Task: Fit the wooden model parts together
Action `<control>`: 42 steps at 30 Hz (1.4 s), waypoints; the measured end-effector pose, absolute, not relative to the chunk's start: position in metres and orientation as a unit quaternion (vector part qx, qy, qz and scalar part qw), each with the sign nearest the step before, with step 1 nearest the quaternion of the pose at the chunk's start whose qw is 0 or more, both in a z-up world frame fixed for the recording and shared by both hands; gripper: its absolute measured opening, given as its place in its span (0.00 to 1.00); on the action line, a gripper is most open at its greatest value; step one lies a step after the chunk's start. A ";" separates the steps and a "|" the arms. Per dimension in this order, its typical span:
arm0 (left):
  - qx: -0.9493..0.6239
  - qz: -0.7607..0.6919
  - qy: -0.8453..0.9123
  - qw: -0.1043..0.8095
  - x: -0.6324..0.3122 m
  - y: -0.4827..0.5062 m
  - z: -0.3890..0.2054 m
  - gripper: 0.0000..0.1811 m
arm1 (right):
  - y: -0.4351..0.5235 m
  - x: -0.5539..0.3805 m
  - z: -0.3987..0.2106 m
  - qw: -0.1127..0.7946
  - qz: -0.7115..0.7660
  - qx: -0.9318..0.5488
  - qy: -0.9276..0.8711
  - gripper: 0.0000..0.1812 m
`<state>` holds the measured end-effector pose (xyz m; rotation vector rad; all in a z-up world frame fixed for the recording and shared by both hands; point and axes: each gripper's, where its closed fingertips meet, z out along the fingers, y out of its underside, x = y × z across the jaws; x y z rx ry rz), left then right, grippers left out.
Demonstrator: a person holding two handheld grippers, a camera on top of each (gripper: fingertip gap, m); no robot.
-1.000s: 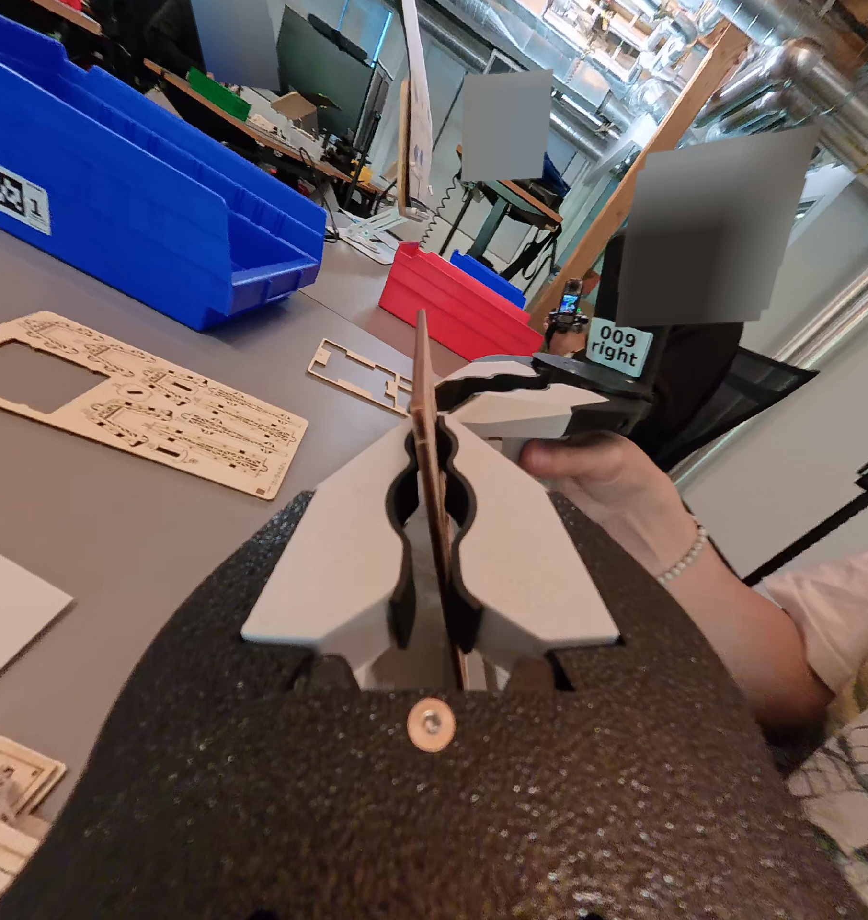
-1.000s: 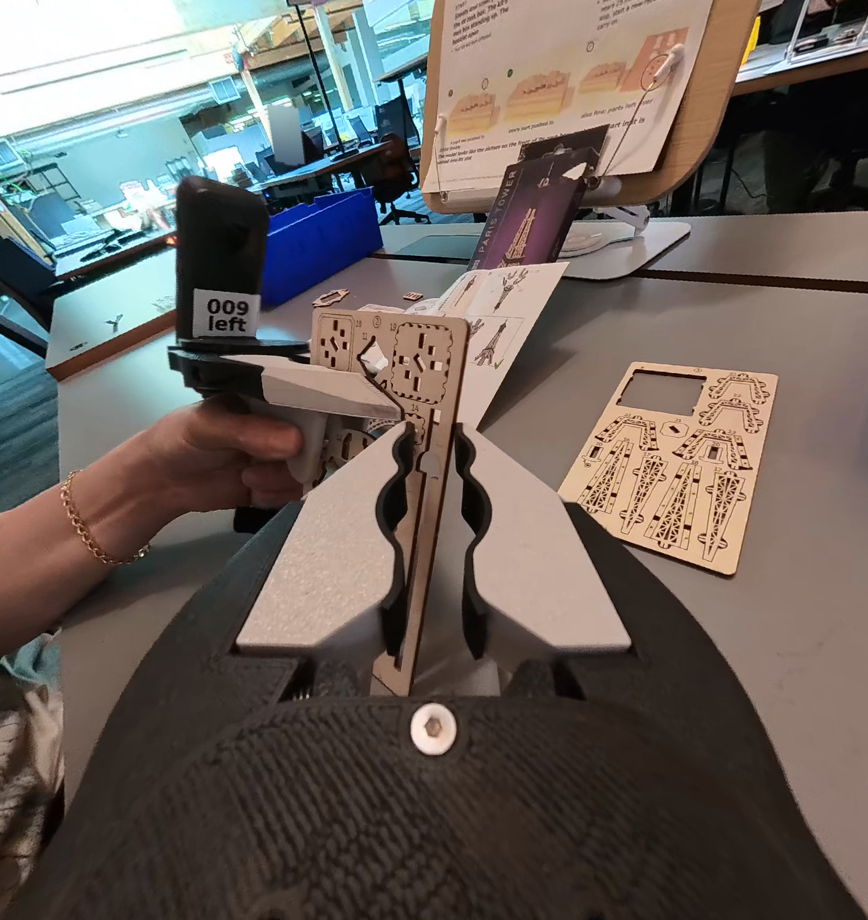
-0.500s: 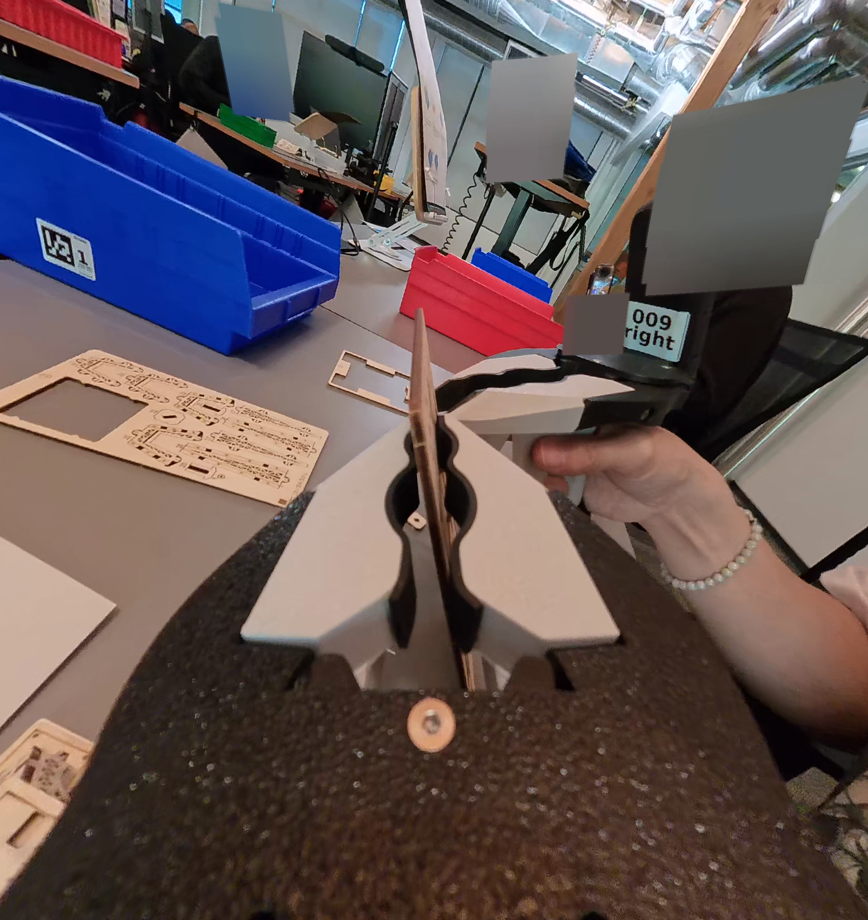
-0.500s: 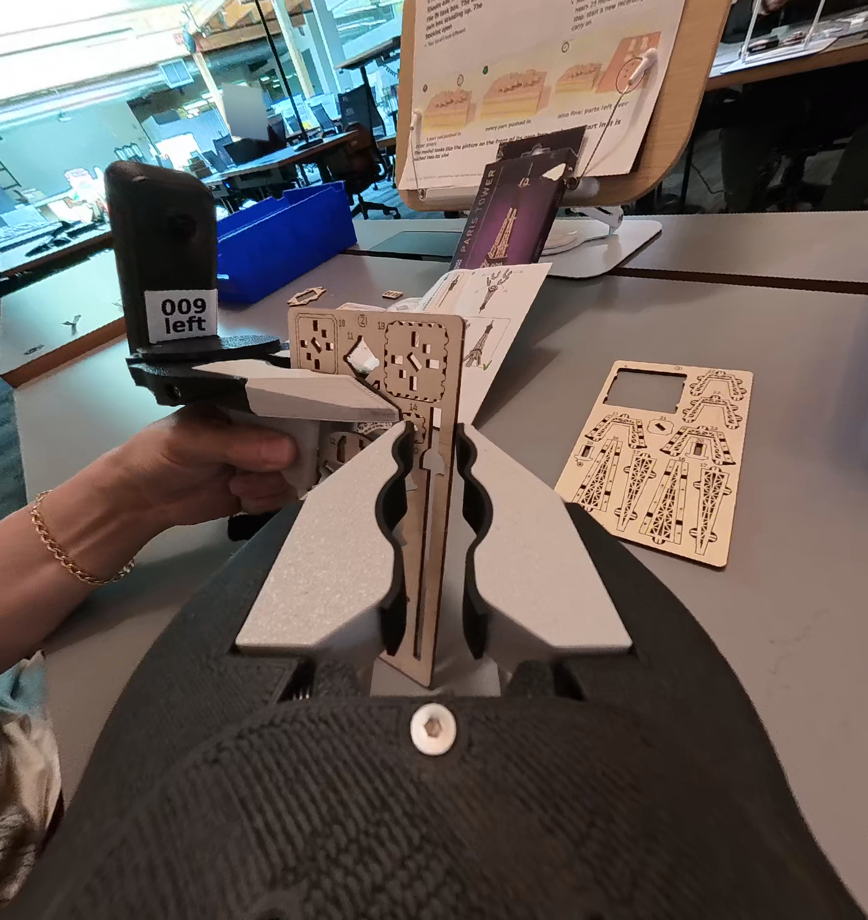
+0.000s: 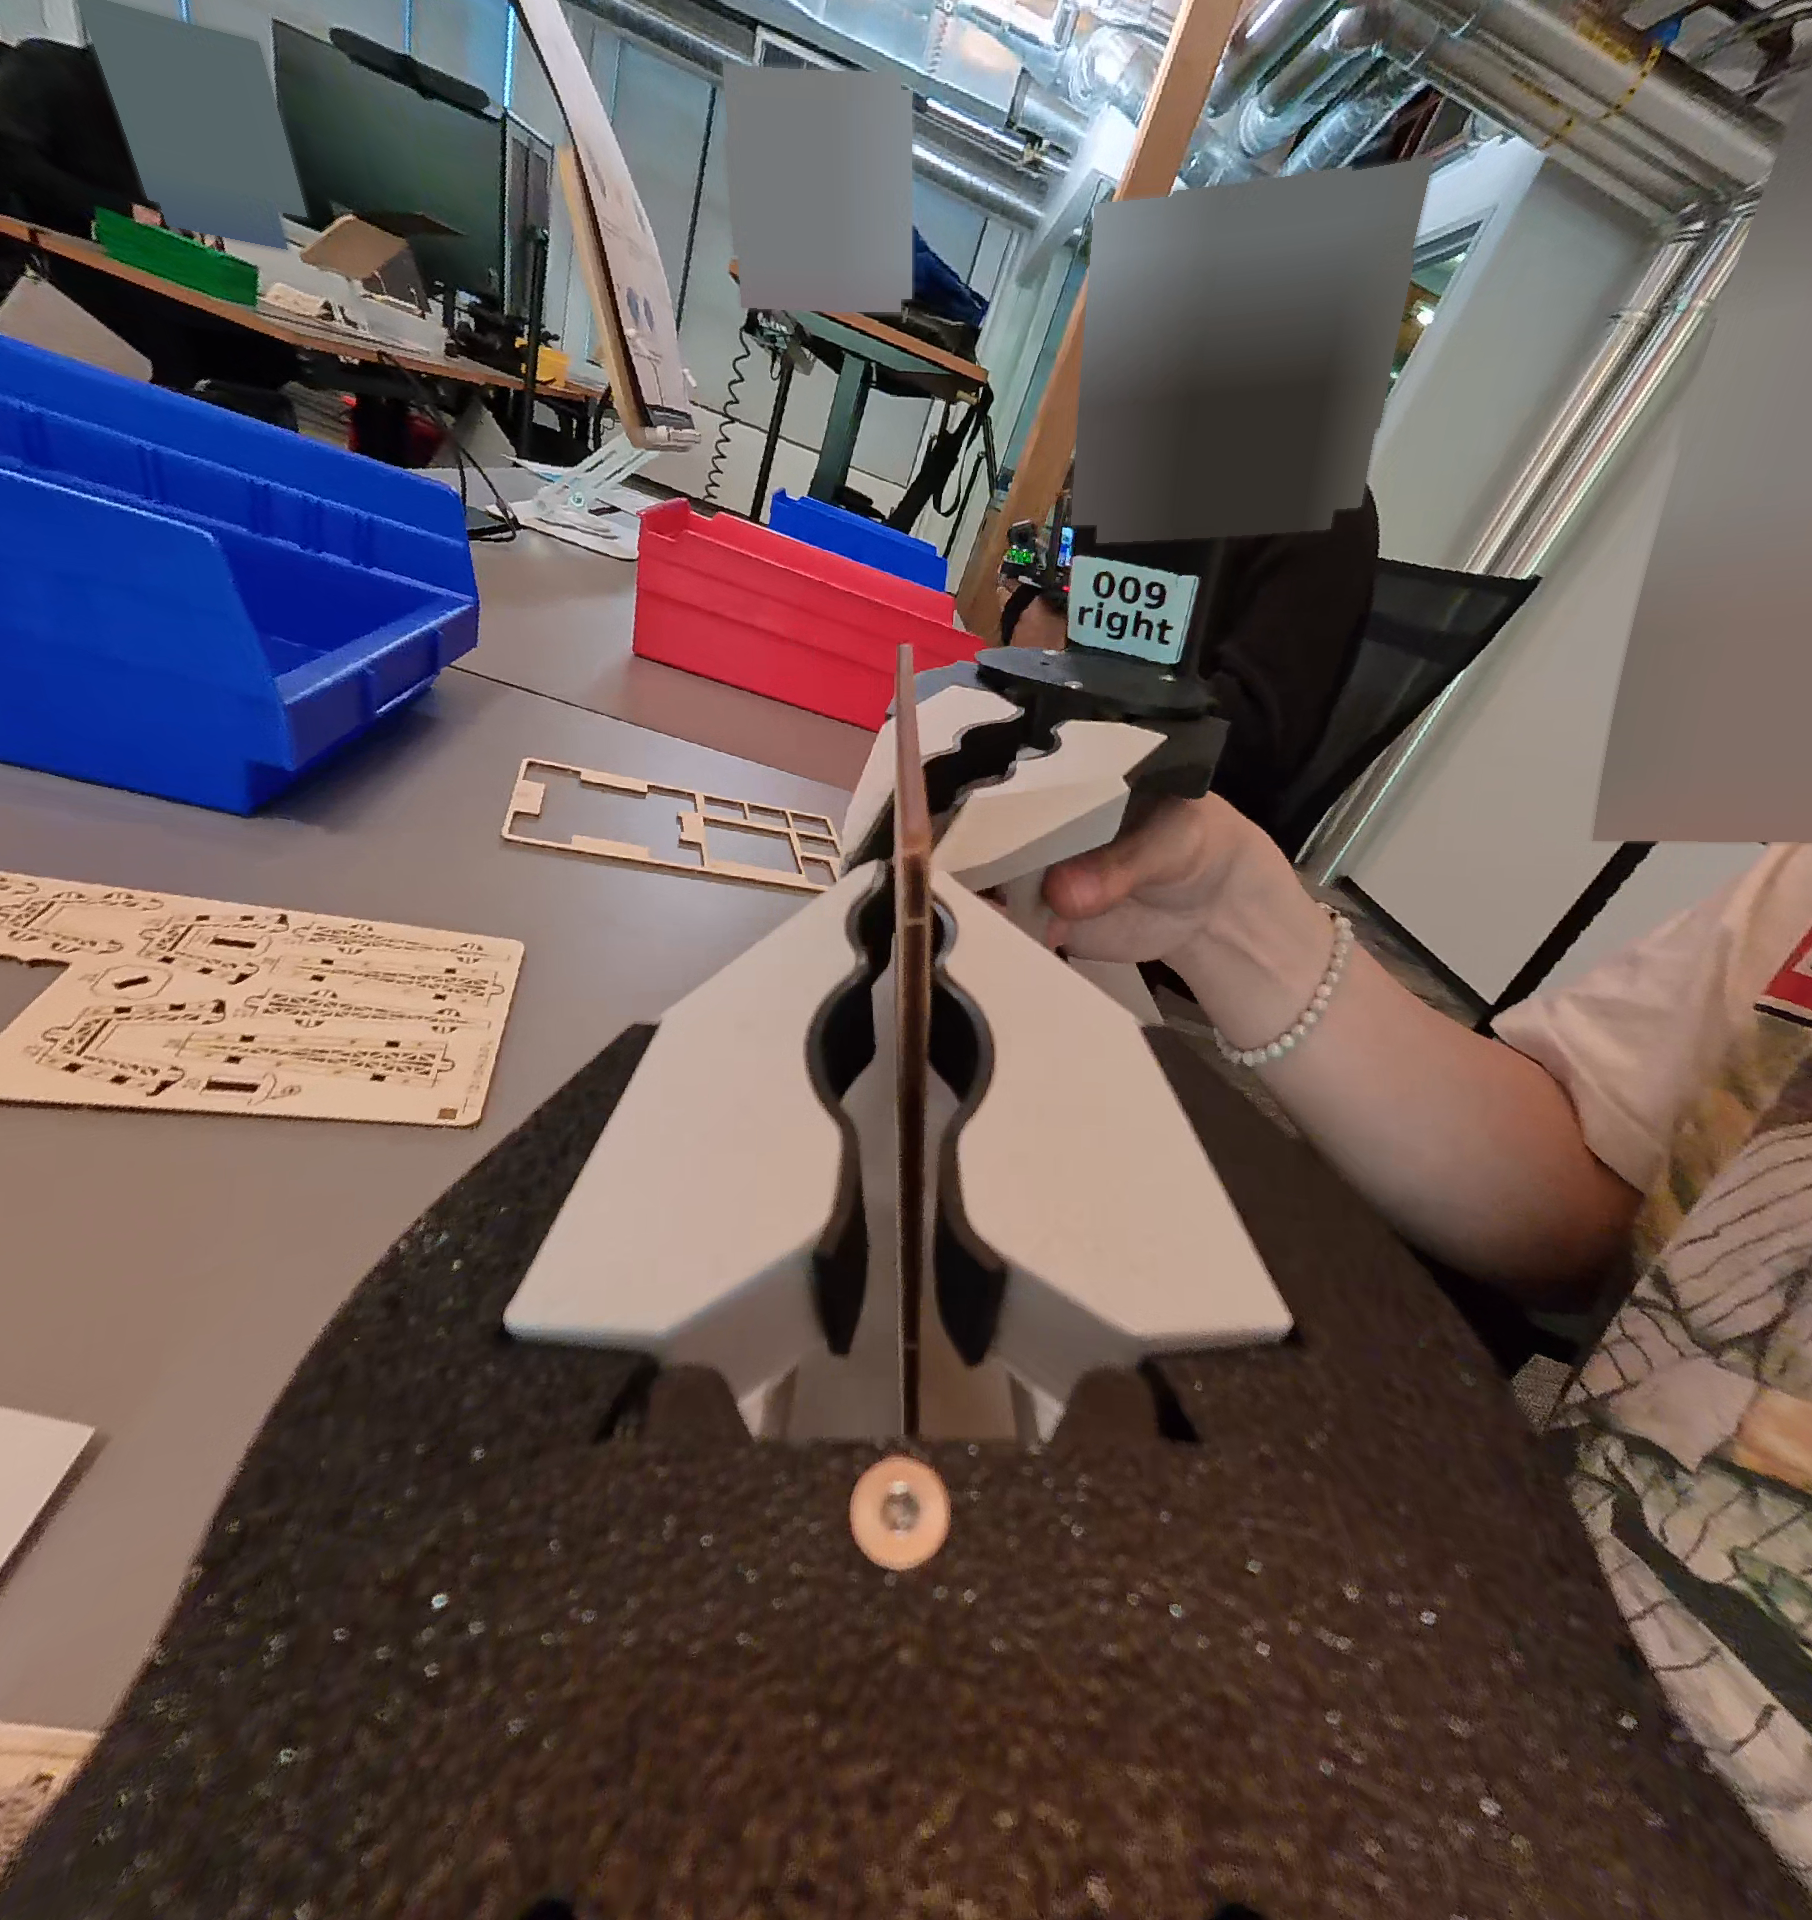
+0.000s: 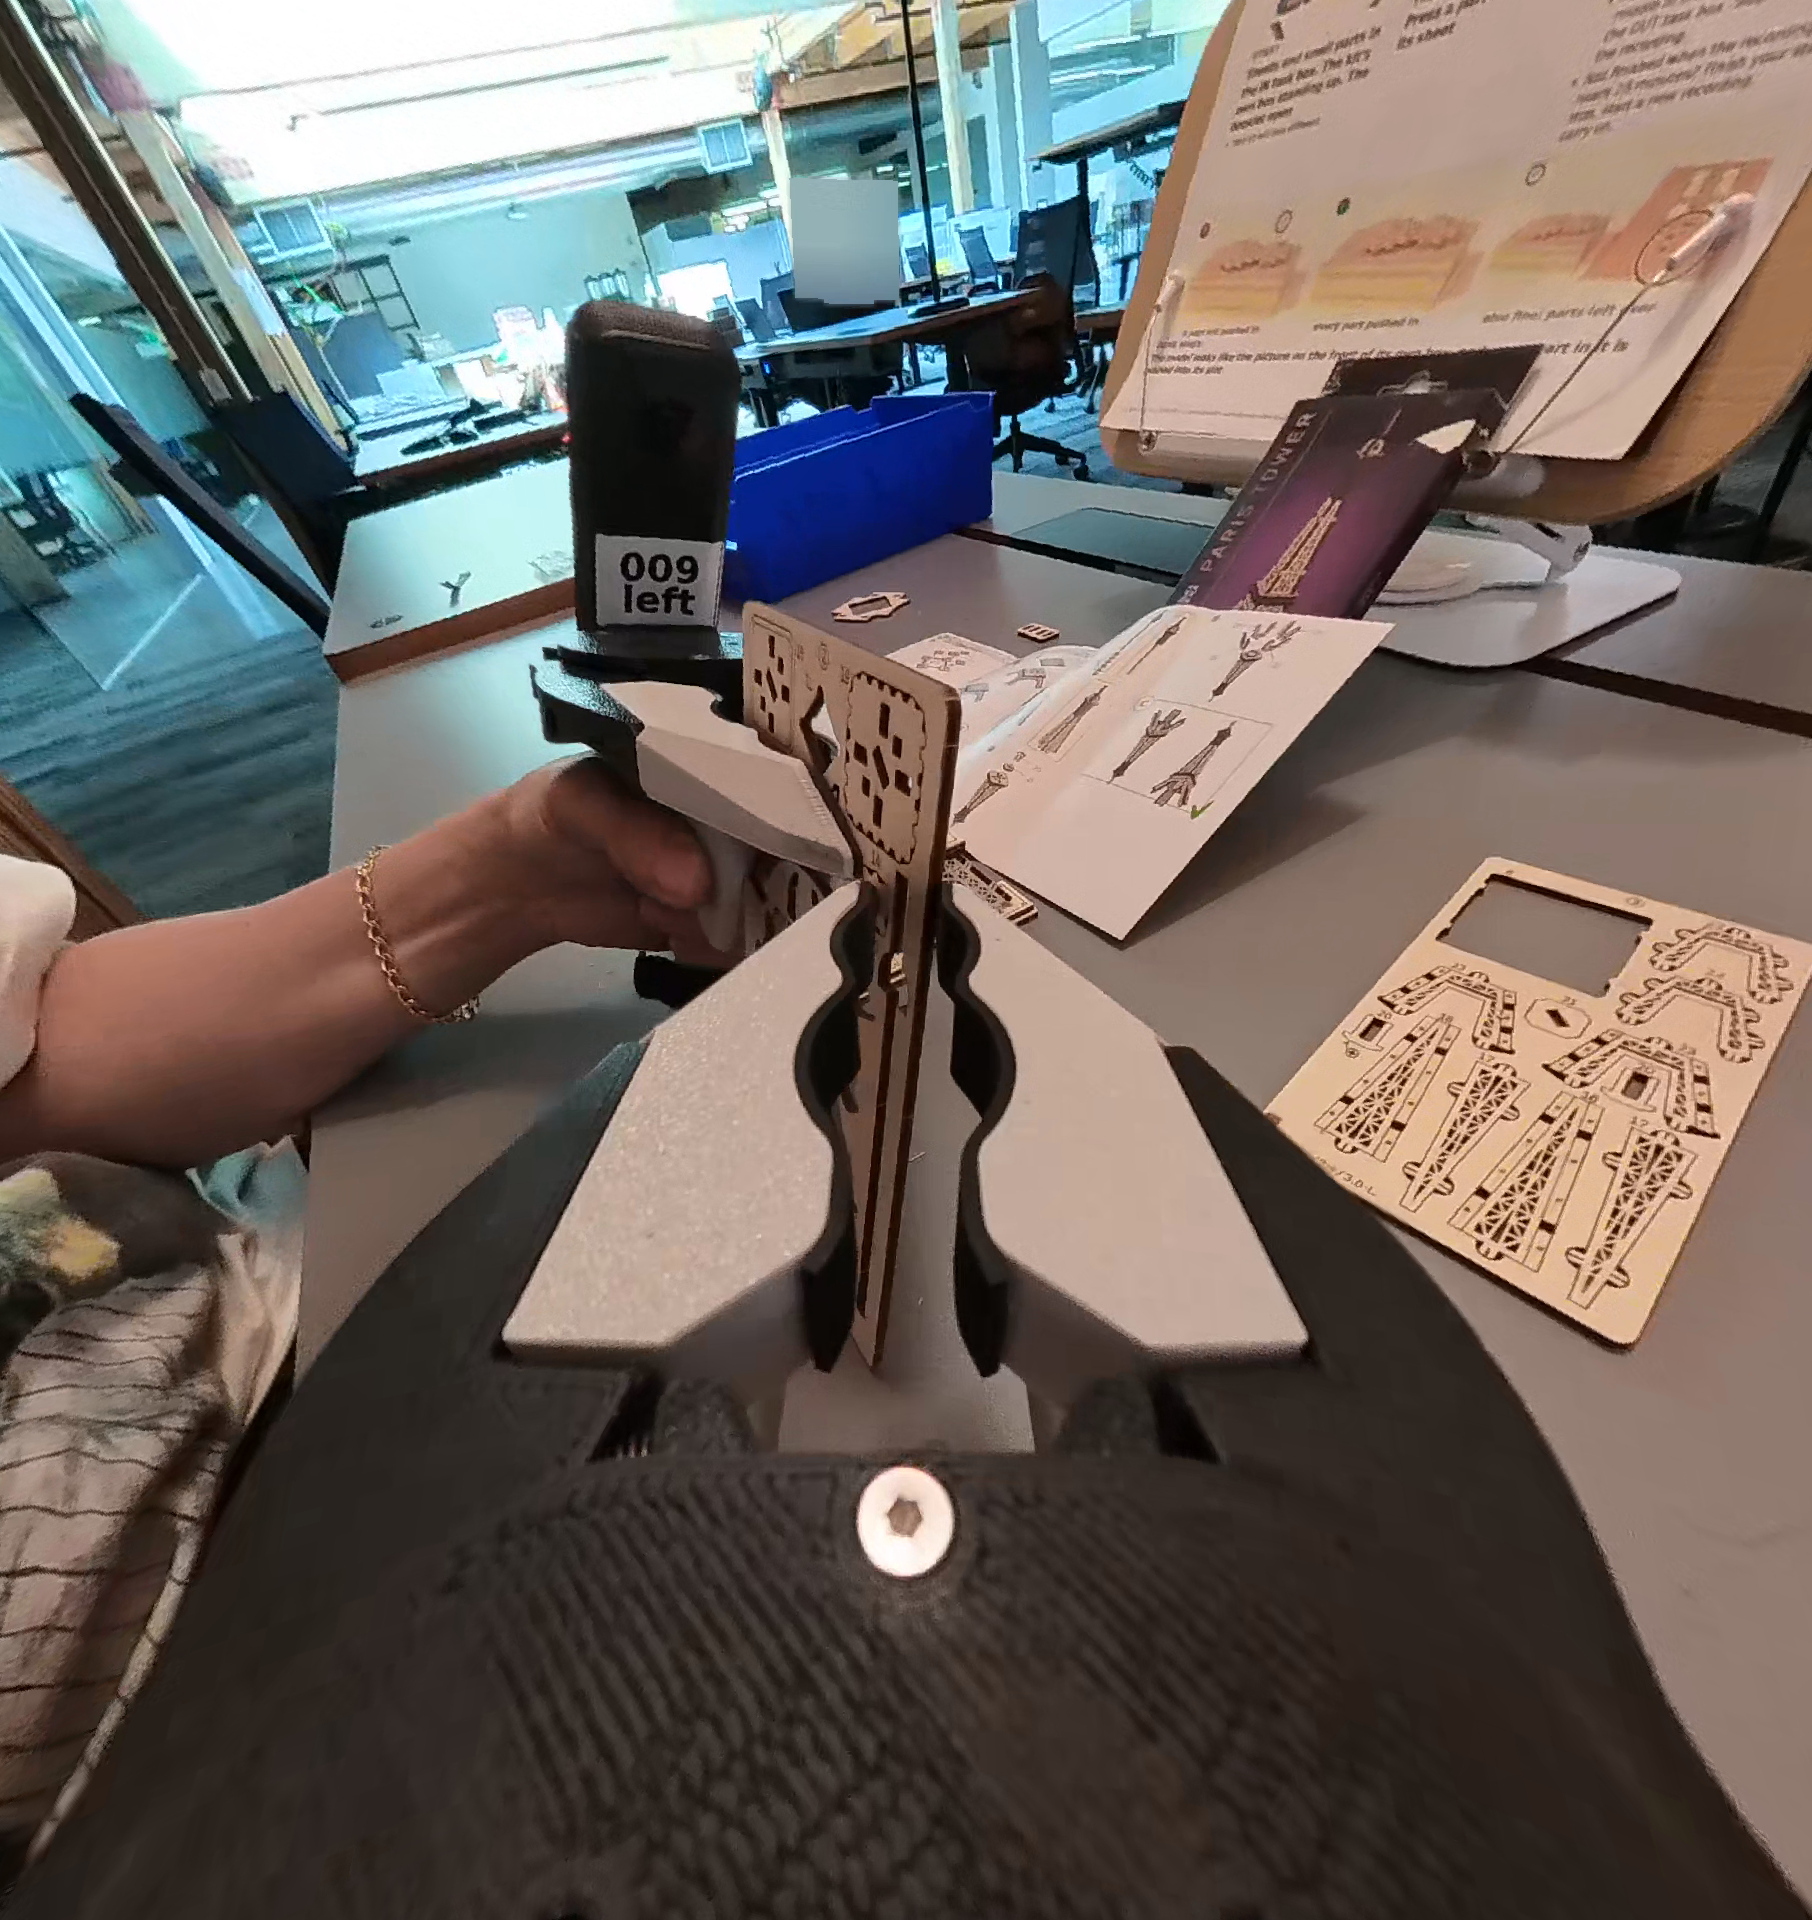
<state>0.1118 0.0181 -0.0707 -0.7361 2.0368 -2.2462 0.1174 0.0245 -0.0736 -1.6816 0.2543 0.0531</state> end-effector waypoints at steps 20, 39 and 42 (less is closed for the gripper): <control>-0.222 -0.722 0.654 0.032 0.113 0.020 -0.068 0.00 | 0.026 0.118 -0.072 0.654 0.026 -0.745 0.126 0.04; -0.252 -0.725 0.640 0.029 0.120 0.019 -0.072 0.00 | 0.025 0.125 -0.077 0.640 0.000 -0.755 0.143 0.07; -0.256 -0.723 0.640 0.032 0.121 0.020 -0.072 0.00 | 0.027 0.127 -0.078 0.640 -0.009 -0.755 0.143 0.07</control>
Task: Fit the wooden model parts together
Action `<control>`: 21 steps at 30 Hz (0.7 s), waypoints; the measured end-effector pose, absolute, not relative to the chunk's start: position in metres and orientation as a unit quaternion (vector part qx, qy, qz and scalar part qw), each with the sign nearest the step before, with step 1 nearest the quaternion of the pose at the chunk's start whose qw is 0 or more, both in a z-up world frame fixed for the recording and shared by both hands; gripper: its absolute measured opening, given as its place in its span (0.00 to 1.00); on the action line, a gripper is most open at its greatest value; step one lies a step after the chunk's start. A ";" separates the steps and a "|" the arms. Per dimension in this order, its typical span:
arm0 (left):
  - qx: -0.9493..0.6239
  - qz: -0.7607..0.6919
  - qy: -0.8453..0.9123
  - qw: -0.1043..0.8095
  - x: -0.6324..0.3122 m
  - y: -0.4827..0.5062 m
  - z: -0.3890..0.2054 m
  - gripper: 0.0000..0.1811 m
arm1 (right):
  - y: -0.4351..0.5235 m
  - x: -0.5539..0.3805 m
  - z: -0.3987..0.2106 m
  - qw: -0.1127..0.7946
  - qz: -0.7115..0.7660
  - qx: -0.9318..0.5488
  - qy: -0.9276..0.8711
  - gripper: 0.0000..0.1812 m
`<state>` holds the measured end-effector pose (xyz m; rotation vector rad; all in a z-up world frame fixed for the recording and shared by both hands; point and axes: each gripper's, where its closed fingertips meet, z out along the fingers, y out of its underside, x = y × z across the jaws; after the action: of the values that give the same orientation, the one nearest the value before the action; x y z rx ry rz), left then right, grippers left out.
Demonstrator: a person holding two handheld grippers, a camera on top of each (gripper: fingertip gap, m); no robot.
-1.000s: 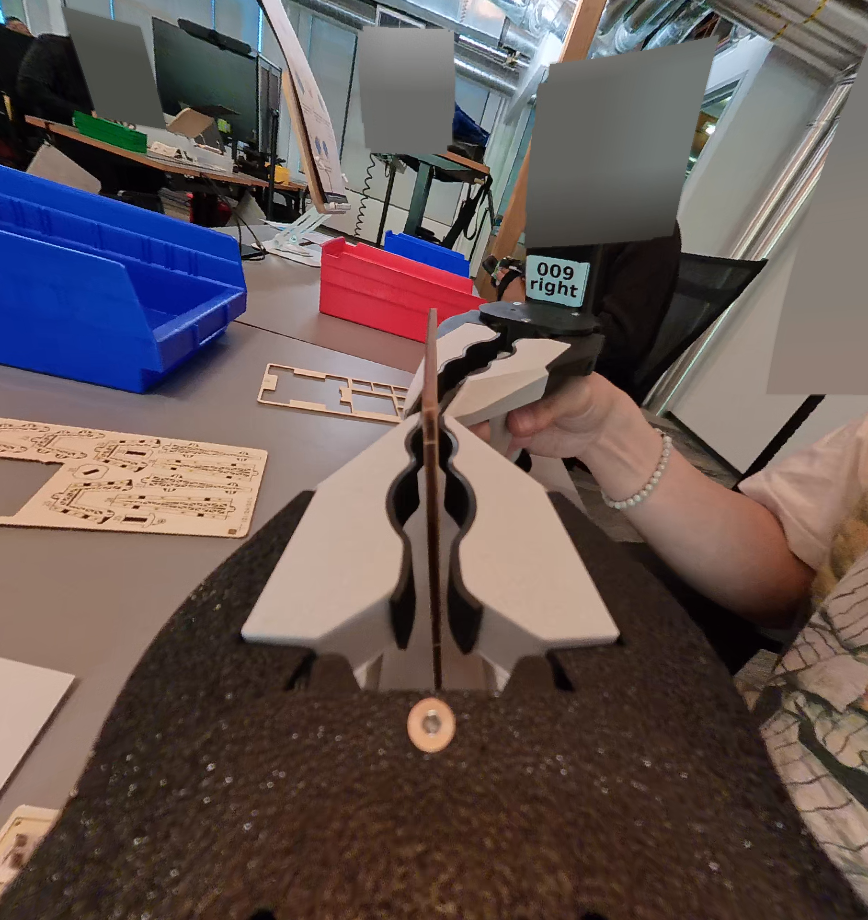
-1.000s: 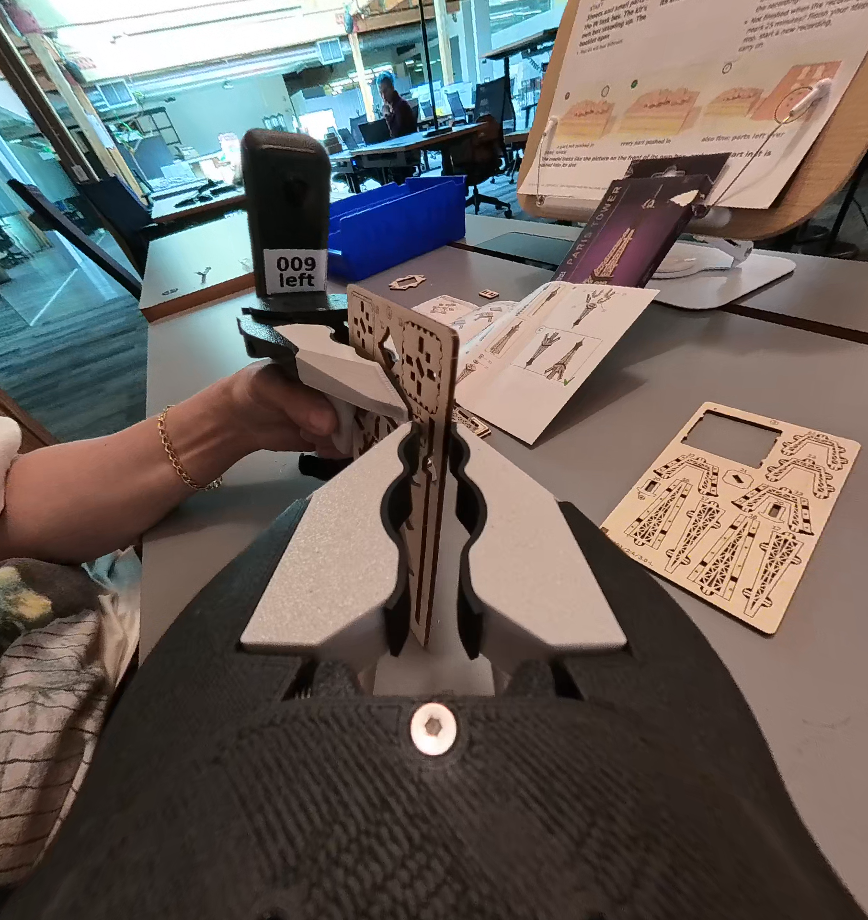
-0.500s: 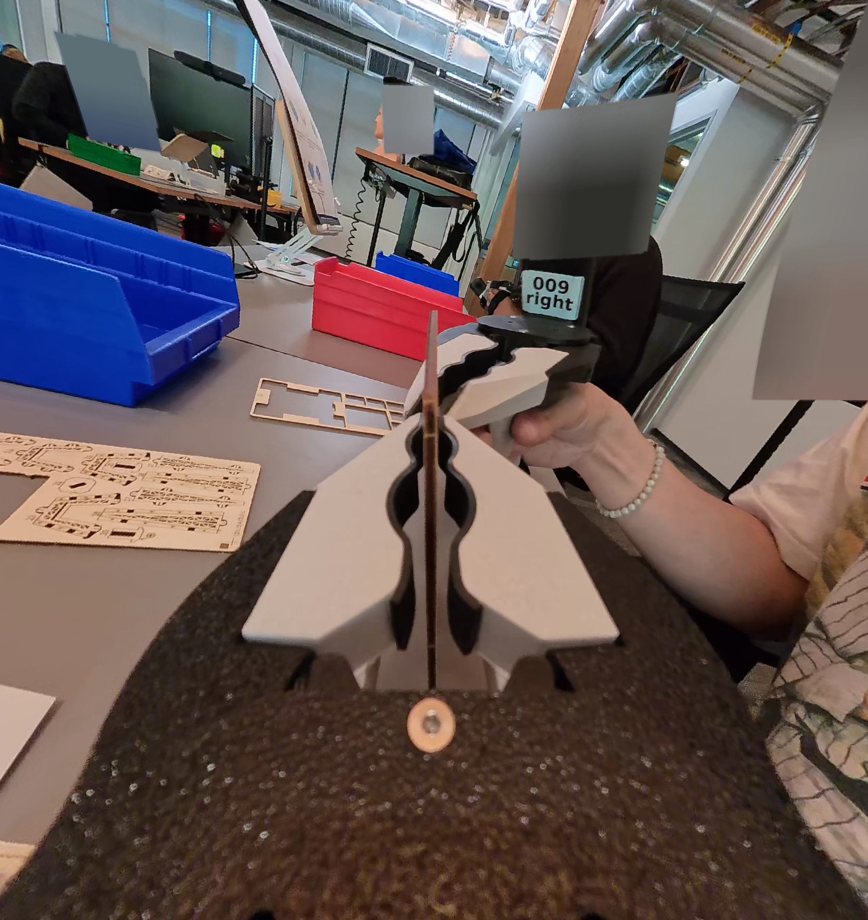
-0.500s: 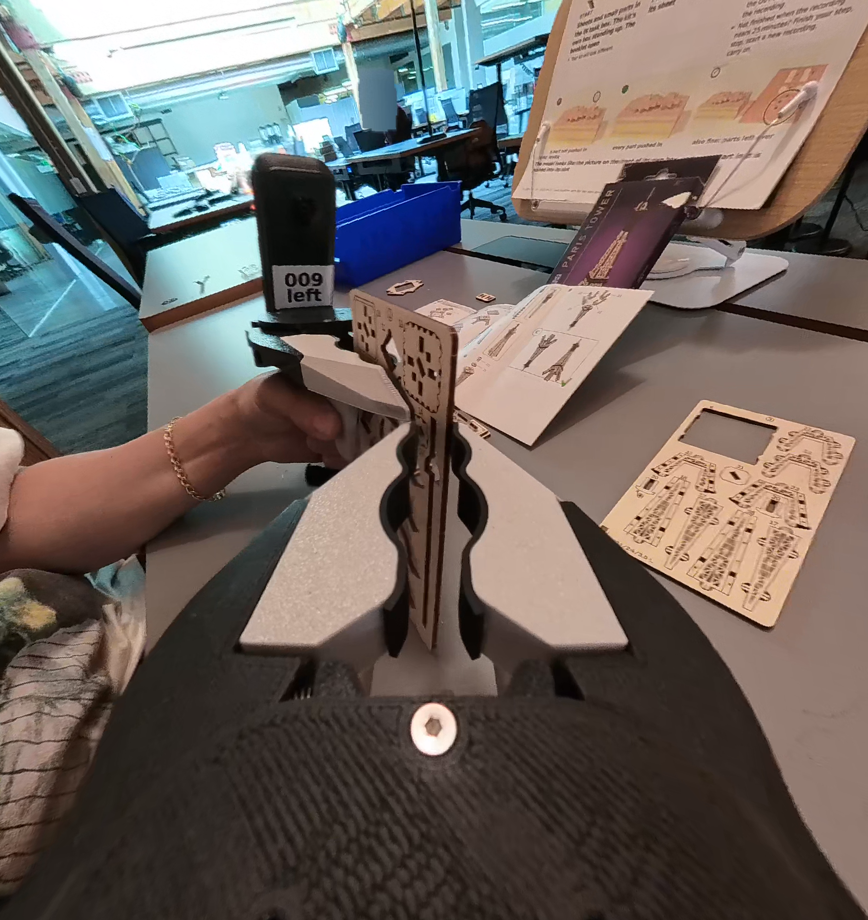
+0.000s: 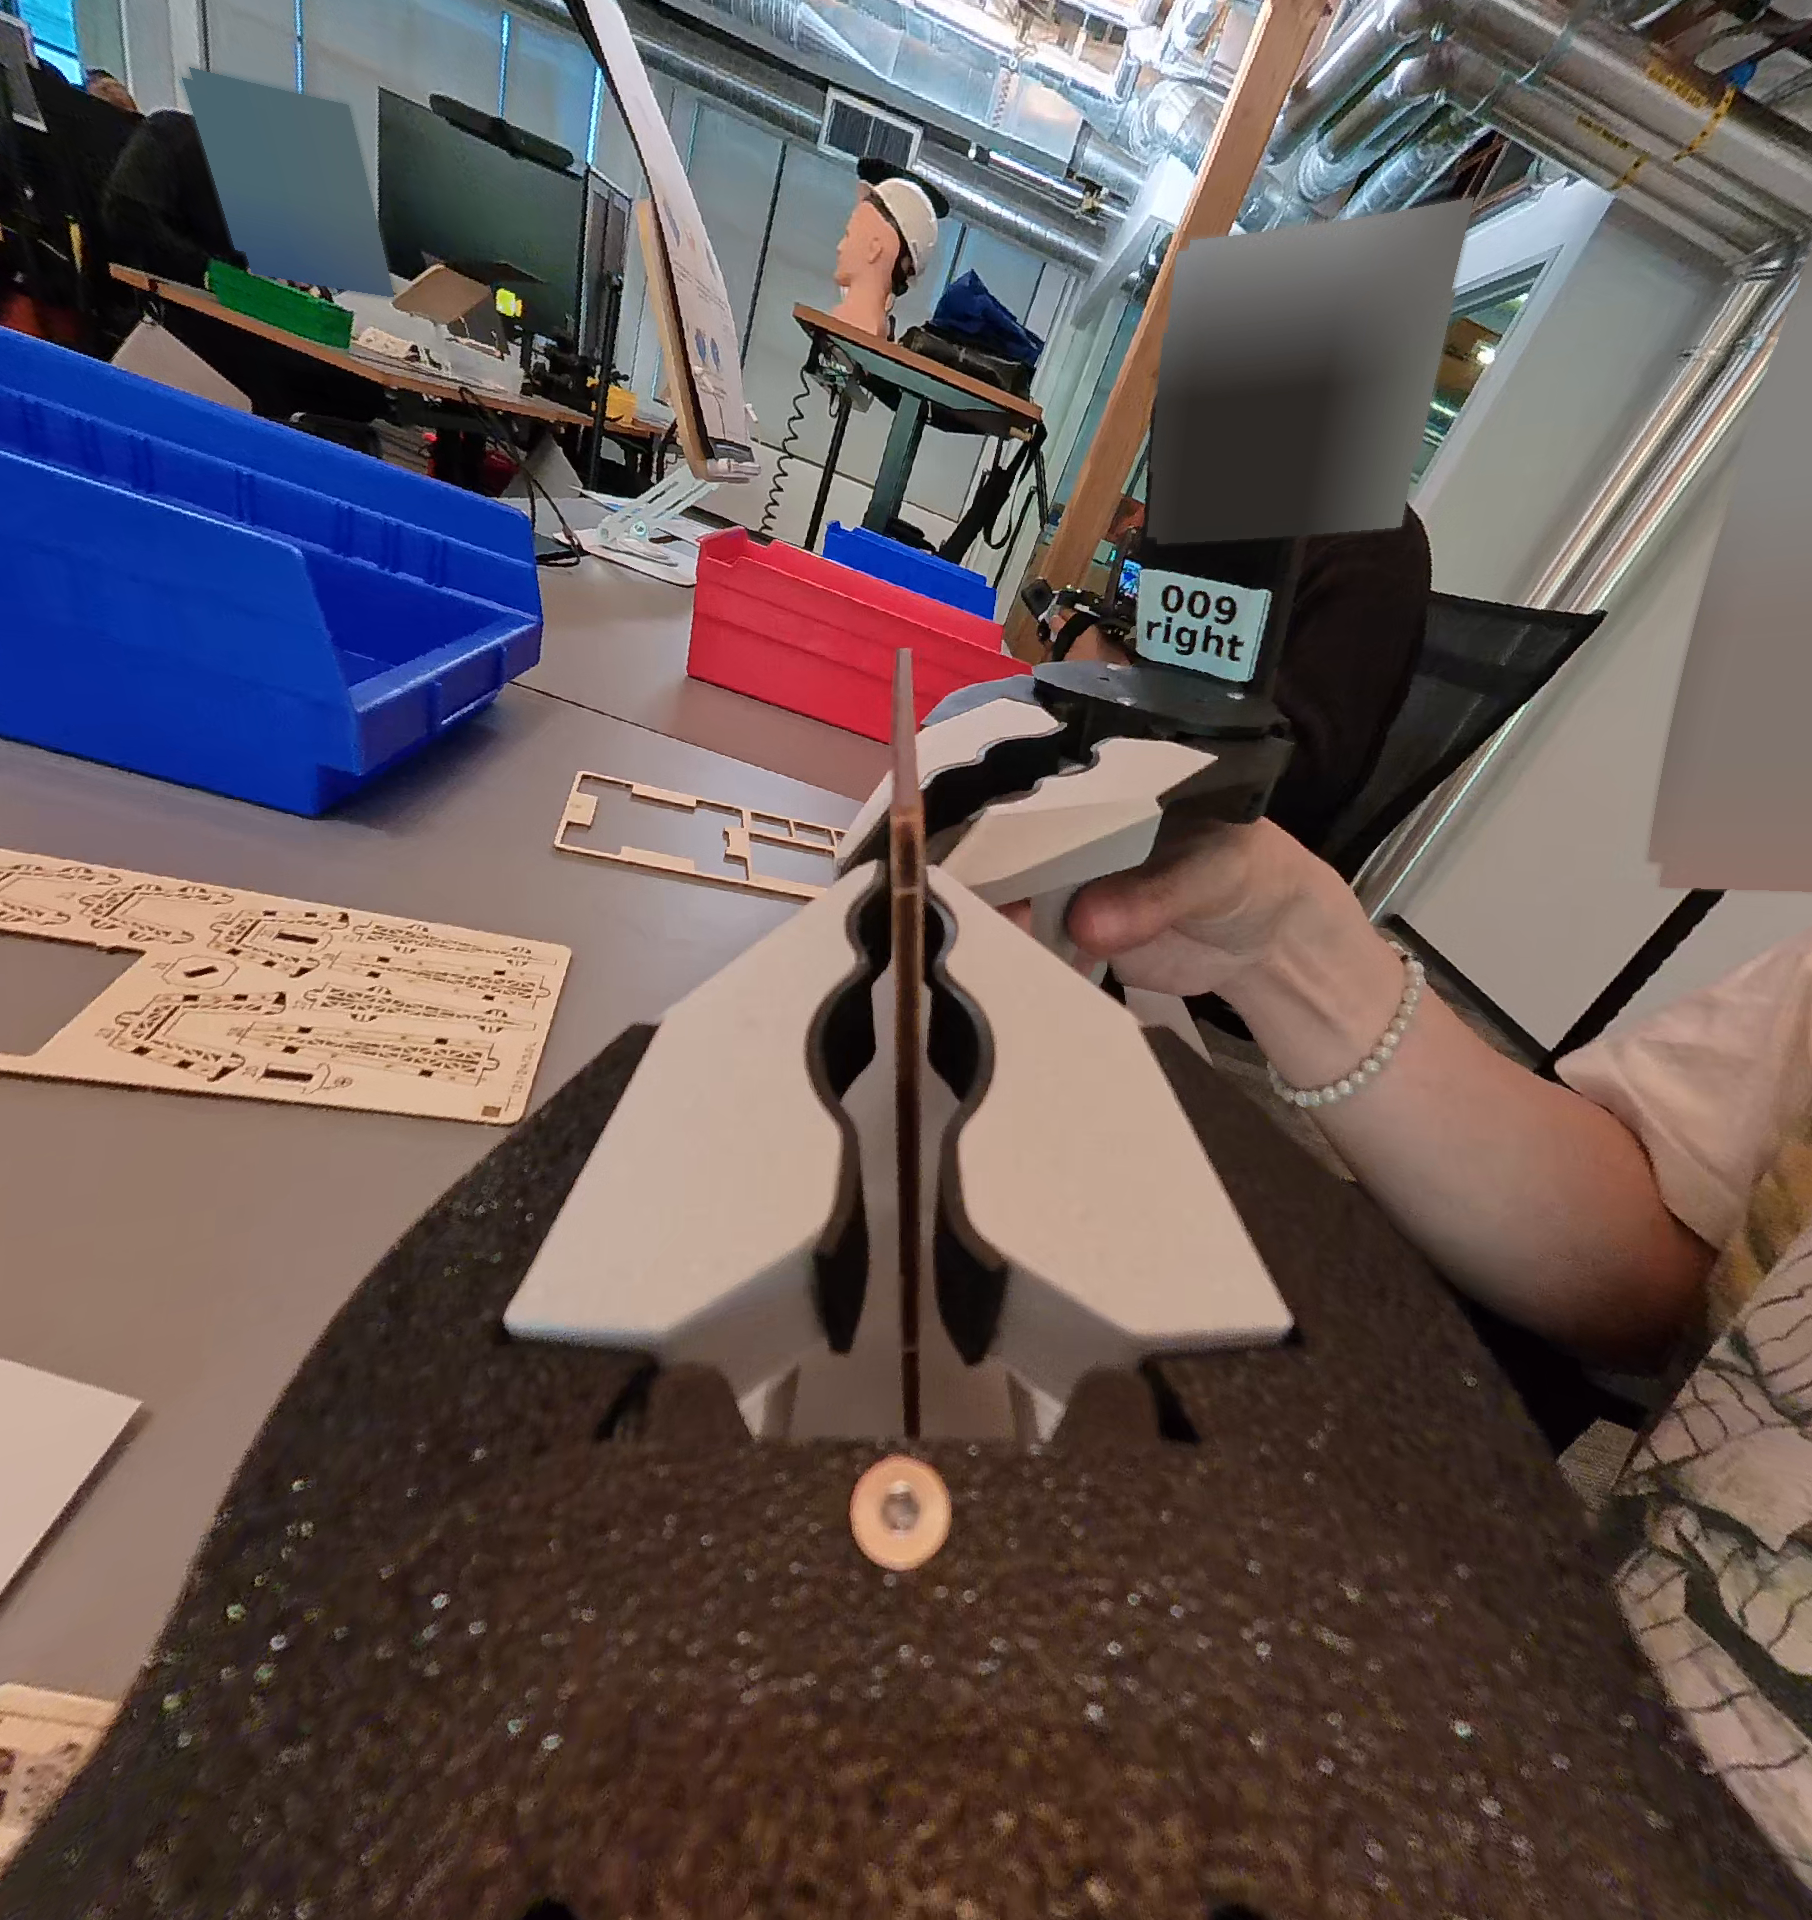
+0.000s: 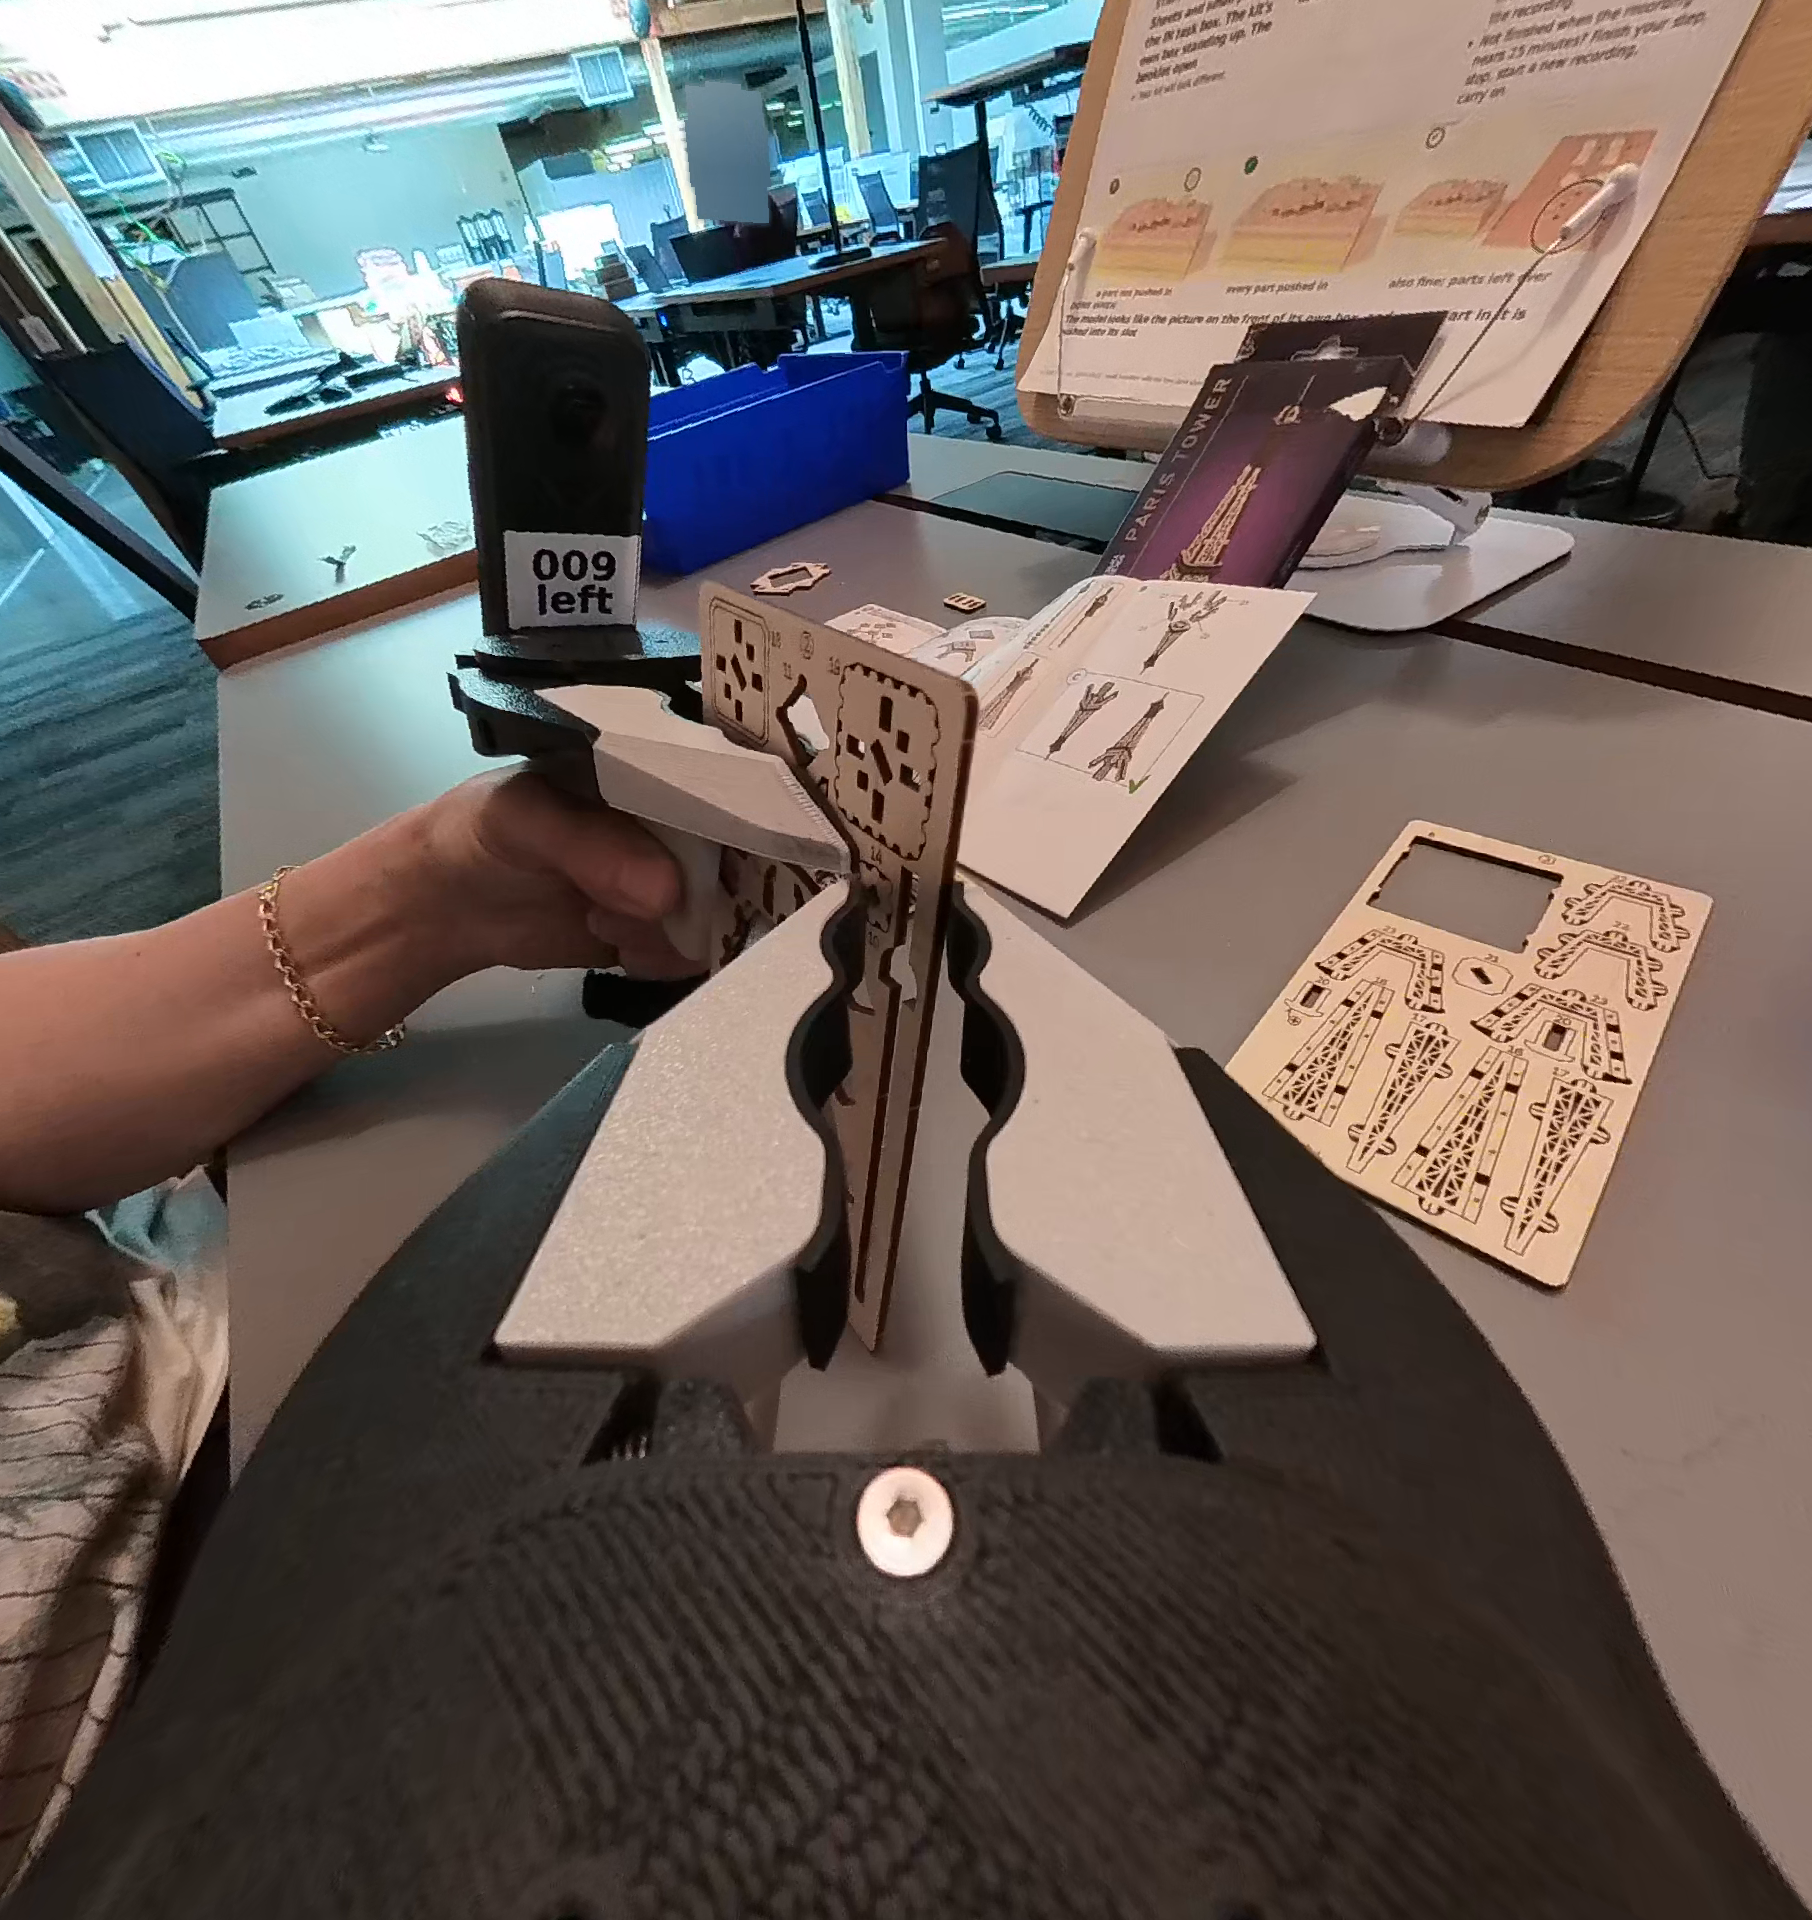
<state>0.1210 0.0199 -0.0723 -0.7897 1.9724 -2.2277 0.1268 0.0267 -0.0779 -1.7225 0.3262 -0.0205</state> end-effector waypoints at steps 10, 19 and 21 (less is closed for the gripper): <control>-0.268 -0.715 0.644 0.048 0.124 0.023 -0.074 0.00 | 0.031 0.130 -0.079 0.641 -0.013 -0.752 0.156 0.07; -0.243 -0.717 0.652 0.046 0.117 0.019 -0.071 0.00 | 0.028 0.122 -0.077 0.653 0.017 -0.746 0.127 0.06; -0.244 -0.716 0.652 0.049 0.118 0.020 -0.071 0.00 | 0.028 0.123 -0.077 0.650 0.015 -0.749 0.130 0.06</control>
<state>0.1180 0.0198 -0.0714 -0.7438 1.9861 -2.1836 0.1226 0.0278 -0.0772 -1.7011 0.2957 0.0339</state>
